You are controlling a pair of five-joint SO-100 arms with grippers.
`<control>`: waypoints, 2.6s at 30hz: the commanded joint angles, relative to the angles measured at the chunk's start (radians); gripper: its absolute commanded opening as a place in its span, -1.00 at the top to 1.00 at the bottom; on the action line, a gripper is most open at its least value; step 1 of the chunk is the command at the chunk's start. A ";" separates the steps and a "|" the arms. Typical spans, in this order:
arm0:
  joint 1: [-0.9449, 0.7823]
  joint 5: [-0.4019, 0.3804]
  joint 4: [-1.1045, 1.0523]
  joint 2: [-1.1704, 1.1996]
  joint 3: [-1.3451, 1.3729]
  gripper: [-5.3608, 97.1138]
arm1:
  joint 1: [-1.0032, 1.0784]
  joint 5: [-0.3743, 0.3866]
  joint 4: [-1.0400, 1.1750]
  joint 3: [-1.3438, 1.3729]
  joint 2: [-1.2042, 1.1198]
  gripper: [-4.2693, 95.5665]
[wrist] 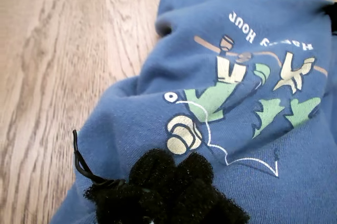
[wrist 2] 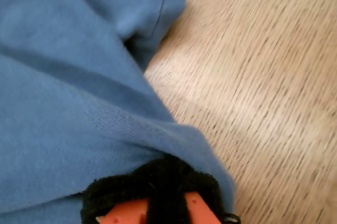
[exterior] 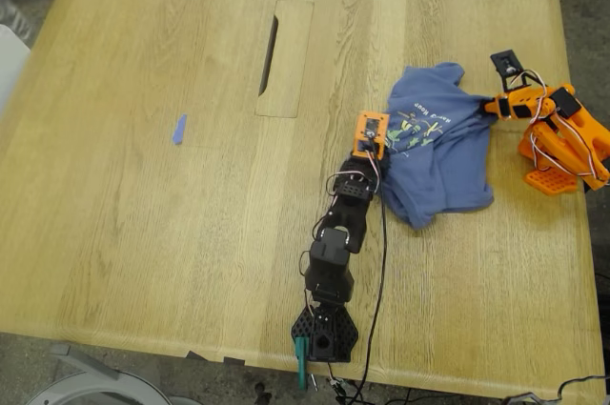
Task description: Fold a T-shirt
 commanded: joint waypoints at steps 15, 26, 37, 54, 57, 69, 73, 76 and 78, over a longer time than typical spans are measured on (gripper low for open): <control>0.147 0.043 0.100 0.308 -0.202 0.68 | 0.002 -0.069 -0.112 -0.279 -0.080 0.85; 0.288 0.061 0.138 0.123 -0.466 0.61 | -0.459 -0.087 -0.345 -0.229 -0.190 0.90; 0.290 0.011 0.101 -0.103 -0.532 0.90 | -0.643 -0.072 -0.402 -0.284 -0.485 0.91; 0.152 -0.018 0.025 -0.117 -0.301 0.90 | -0.592 0.021 -0.318 0.052 -0.296 0.91; 0.141 -0.032 0.107 -0.124 -0.285 0.90 | -0.583 0.023 -0.262 0.077 -0.229 0.91; 0.031 -0.017 0.308 -0.170 -0.298 0.90 | -0.557 0.043 0.198 0.067 0.103 0.91; -0.009 -0.006 0.364 -0.172 -0.305 0.90 | -0.554 0.038 0.273 0.014 0.069 0.91; -0.032 -0.003 0.411 -0.172 -0.316 0.90 | -0.540 0.032 0.301 -0.038 0.014 0.91; -0.051 0.002 0.448 -0.172 -0.325 0.90 | -0.528 0.028 0.313 -0.071 -0.015 0.91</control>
